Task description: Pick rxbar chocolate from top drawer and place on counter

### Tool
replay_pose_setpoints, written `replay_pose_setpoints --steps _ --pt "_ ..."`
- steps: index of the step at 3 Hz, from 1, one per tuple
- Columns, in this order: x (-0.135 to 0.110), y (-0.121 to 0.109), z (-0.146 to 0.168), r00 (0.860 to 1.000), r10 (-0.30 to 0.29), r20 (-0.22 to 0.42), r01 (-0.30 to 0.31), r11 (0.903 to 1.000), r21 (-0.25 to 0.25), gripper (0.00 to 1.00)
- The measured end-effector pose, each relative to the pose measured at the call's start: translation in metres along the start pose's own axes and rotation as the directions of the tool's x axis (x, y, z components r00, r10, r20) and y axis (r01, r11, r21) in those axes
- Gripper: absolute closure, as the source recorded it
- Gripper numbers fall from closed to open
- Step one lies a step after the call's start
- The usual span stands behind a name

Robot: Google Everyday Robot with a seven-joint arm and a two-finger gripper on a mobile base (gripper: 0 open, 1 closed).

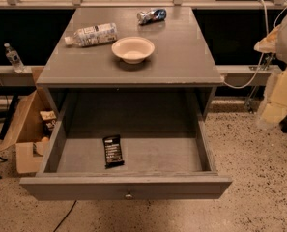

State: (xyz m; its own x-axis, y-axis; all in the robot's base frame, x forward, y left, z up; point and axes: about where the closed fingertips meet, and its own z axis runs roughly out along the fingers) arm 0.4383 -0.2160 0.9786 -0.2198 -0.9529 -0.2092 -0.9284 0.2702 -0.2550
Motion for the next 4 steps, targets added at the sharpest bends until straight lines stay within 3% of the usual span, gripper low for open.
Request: replay_pose_setpoints --steps 1,3,4 --pt "0.000 0.000 0.000 1.000 0.000 0.000 0.000 1.0000 0.000 0.00" --pt "-0.043 0.015 0.065 0.992 0.104 0.067 -0.102 0.9944 -0.025 0.00" --pt "-0.043 0.015 0.065 0.992 0.104 0.067 -0.102 0.9944 -0.025 0.00"
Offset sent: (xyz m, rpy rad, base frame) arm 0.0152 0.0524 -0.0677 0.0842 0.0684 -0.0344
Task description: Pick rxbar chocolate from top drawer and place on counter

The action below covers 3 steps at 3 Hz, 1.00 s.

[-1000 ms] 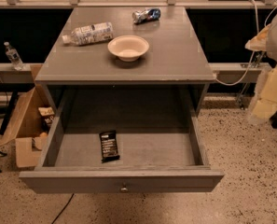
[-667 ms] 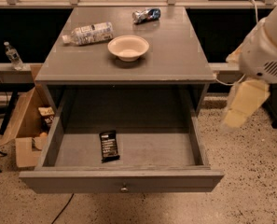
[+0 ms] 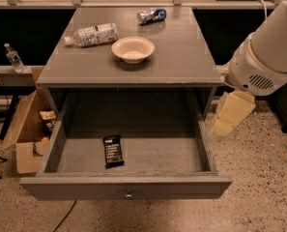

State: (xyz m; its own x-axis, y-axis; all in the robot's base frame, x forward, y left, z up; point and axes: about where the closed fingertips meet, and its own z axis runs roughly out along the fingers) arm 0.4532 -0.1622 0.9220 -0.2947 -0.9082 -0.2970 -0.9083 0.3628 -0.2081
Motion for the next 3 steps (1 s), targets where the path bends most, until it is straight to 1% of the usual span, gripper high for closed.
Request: replay_pose_setpoints --steps 1,2,3 --pt "-0.011 0.005 0.024 1.000 0.009 0.003 -0.009 0.9998 0.016 0.00" --pt "-0.042 0.011 0.096 0.996 0.071 0.061 -0.074 0.9967 0.034 0.00" --pt "-0.071 0.006 0.133 0.981 0.109 0.160 -0.115 0.9930 0.028 0.00"
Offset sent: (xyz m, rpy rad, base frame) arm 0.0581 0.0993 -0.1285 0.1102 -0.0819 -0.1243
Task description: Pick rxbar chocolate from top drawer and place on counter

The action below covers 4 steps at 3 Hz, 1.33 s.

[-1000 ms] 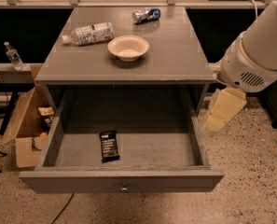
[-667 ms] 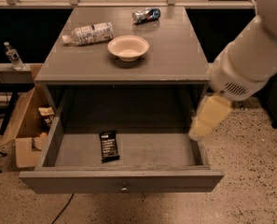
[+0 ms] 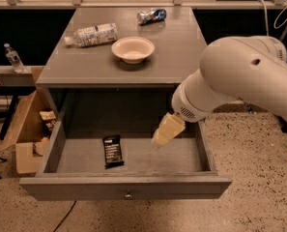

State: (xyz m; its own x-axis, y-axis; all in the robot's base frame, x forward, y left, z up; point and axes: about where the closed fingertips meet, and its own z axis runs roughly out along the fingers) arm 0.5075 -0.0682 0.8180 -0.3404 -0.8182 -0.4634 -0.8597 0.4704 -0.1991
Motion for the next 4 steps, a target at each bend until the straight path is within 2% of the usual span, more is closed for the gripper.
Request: replay_pose_setpoints --steps 1,2,3,4 --pt "0.000 0.000 0.000 1.000 0.000 0.000 0.000 1.0000 0.000 0.00" --pt "-0.006 0.001 0.013 0.999 0.032 0.040 -0.031 0.9994 -0.014 0.00" --pt "-0.029 0.000 0.041 0.981 0.107 0.163 -0.099 0.9936 -0.053 0.00" --pt "-0.054 0.002 0.062 0.966 0.145 0.216 -0.136 0.9892 -0.053 0.00"
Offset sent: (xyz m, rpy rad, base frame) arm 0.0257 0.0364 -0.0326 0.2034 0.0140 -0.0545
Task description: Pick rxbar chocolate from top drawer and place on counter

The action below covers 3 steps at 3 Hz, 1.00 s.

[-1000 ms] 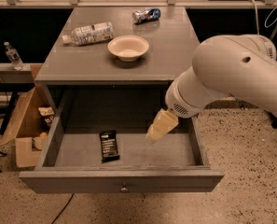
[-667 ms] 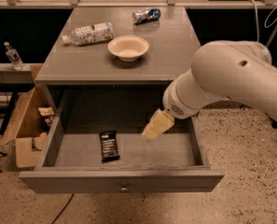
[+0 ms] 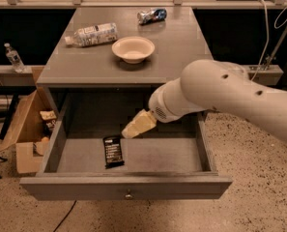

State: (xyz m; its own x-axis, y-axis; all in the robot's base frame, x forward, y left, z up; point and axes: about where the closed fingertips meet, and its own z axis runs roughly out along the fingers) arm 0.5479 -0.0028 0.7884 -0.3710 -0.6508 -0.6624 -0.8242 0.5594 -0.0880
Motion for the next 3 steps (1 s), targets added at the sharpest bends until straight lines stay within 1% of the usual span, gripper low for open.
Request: replay_pose_setpoints --steps 1,2,3 --pt "-0.0158 0.0112 0.0298 1.000 0.030 0.008 -0.030 0.9992 0.026 0.00" --pt "-0.0235 0.0162 0.0389 0.997 0.074 0.012 -0.074 0.9967 0.034 0.00" --pt "-0.0235 0.0162 0.0389 0.997 0.074 0.012 -0.074 0.9967 0.034 0.00"
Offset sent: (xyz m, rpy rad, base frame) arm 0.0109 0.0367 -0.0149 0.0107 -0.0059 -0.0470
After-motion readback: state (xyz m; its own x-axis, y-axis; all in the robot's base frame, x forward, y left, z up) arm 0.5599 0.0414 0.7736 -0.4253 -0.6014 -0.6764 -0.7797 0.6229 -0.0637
